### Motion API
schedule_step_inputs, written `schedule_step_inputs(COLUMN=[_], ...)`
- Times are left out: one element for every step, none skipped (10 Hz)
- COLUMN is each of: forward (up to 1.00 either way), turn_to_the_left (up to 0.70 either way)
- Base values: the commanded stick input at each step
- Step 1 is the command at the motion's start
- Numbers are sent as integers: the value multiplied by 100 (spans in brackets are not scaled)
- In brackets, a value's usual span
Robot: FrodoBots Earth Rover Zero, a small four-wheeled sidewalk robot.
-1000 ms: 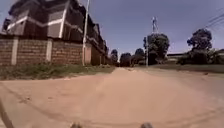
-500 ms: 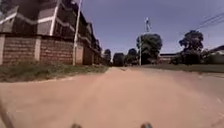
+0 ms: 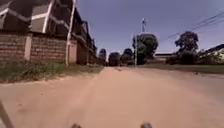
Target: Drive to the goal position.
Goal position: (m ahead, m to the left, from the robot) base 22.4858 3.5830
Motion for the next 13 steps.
schedule_step_inputs(forward=[85, 85, 85, 85, 85, 85, 85, 85, 85, 85, 85, 85, 85], turn_to_the_left=[-34, -31, -14, -34, -34, -34, -20, -3, 0, 0, 0, 0, 0])
